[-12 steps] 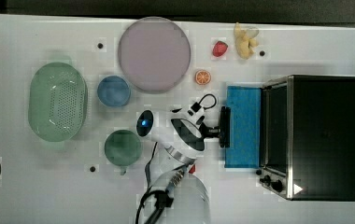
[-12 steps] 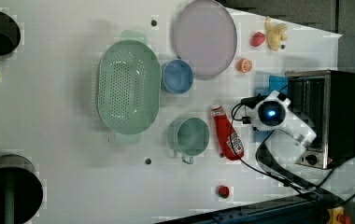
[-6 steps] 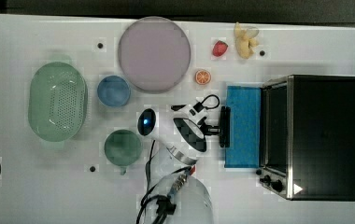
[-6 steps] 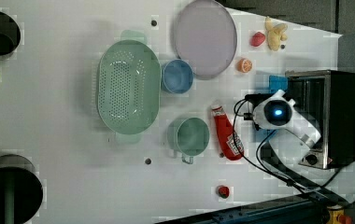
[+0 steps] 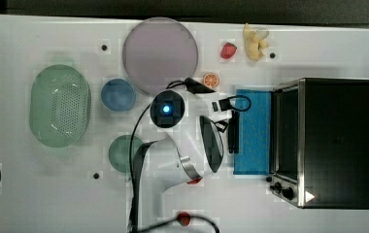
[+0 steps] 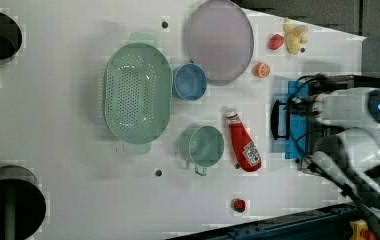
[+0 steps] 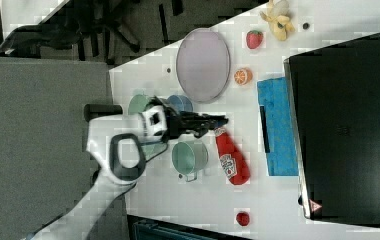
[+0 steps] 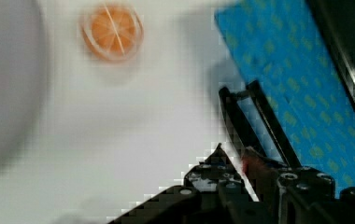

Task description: Flap open oven.

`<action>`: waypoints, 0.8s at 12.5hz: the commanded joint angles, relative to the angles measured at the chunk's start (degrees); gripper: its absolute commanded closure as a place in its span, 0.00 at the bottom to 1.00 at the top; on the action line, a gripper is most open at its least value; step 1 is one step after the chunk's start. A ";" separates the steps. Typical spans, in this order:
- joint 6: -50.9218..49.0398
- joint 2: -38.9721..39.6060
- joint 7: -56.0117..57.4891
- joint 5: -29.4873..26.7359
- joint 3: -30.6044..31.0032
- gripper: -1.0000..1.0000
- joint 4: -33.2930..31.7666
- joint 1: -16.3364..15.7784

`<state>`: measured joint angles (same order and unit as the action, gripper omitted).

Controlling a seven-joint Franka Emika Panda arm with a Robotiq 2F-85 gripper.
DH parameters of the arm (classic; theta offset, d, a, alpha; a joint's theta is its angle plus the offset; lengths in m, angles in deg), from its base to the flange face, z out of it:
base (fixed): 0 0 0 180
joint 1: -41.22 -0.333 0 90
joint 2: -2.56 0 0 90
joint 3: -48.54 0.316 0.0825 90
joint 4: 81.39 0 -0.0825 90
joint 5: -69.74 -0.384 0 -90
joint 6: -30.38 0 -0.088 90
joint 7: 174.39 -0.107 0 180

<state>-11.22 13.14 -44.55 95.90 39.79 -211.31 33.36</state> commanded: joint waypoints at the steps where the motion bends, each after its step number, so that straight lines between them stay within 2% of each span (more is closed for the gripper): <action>1: -3.81 -6.67 -2.89 -6.68 0.07 0.82 0.70 0.13; 5: -16.03 -17.37 -2.89 -21.48 -0.22 0.82 2.32 0.19; 8: -25.57 -23.73 -2.90 -21.98 -0.23 0.82 7.64 0.19; 10: -34.61 -24.81 -2.90 -21.98 -0.37 0.82 12.39 0.22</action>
<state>-44.01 -11.44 -44.70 73.79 39.53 -200.56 33.56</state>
